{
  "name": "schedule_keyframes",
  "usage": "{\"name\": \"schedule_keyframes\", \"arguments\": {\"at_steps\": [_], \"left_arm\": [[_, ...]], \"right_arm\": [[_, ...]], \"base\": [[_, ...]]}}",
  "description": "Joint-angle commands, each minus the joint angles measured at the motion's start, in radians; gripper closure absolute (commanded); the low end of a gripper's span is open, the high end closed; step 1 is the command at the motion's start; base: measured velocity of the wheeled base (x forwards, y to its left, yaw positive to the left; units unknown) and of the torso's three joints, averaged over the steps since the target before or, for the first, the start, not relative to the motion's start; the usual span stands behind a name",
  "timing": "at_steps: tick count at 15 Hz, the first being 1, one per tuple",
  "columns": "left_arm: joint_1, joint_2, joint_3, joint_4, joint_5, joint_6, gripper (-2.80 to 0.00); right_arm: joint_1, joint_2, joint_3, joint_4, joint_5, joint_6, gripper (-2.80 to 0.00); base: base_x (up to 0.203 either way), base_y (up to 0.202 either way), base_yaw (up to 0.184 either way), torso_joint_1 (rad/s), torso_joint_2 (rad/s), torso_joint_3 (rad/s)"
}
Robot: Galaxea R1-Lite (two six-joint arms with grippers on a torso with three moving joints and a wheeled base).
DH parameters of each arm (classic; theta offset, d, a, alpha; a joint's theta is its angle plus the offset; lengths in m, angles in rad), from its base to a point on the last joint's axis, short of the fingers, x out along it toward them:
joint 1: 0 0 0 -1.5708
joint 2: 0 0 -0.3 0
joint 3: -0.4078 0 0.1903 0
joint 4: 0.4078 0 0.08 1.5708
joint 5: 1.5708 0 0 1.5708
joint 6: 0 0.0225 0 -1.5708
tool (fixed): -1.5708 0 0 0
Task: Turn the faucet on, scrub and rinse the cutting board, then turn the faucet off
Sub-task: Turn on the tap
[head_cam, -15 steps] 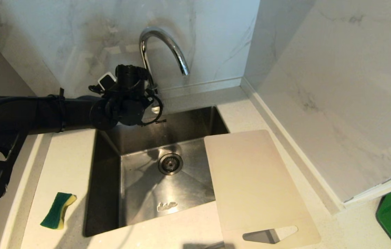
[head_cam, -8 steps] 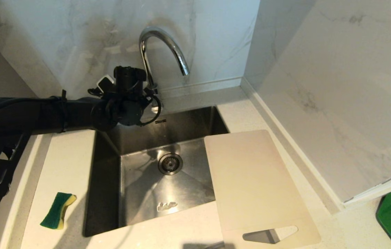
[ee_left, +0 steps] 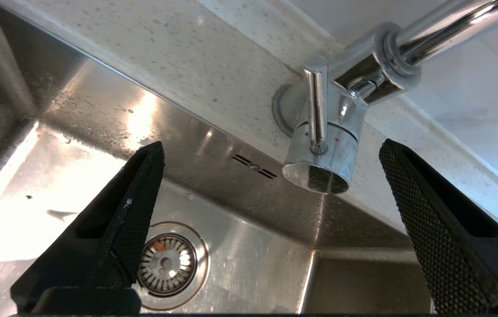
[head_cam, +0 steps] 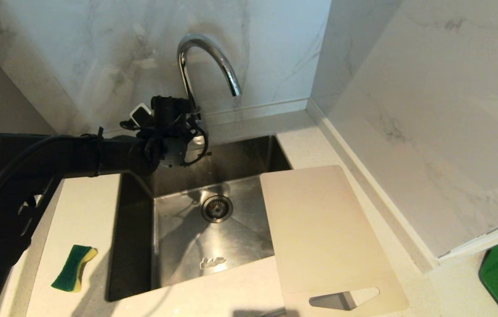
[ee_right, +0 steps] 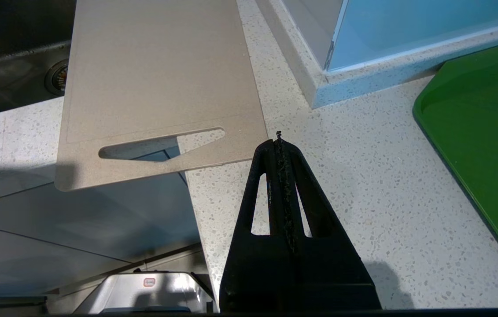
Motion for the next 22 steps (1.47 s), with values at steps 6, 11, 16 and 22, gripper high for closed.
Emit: {"name": "schedule_keyframes", "arguments": {"at_steps": [6, 11, 16, 22], "left_arm": [[0.023, 0.04, 0.0, -0.05, -0.011, 0.032, -2.8], [0.026, 0.049, 0.0, -0.052, -0.019, 0.034, -2.8], [0.054, 0.053, -0.001, -0.052, -0.022, 0.035, -2.8], [0.057, 0.056, -0.001, -0.056, -0.033, 0.035, -2.8]], "right_arm": [[0.0, 0.0, 0.0, 0.0, 0.0, 0.0, 0.0], [0.0, 0.0, 0.0, 0.0, 0.0, 0.0, 0.0], [0.0, 0.0, 0.0, 0.0, 0.0, 0.0, 0.0], [0.0, 0.001, 0.0, 0.0, 0.0, 0.0, 0.0]], "base": [[0.0, 0.0, 0.0, 0.0, 0.0, 0.0], [0.0, 0.0, 0.0, 0.0, 0.0, 0.0], [0.0, 0.0, 0.0, 0.0, 0.0, 0.0], [0.0, 0.0, 0.0, 0.0, 0.0, 0.0]]}}
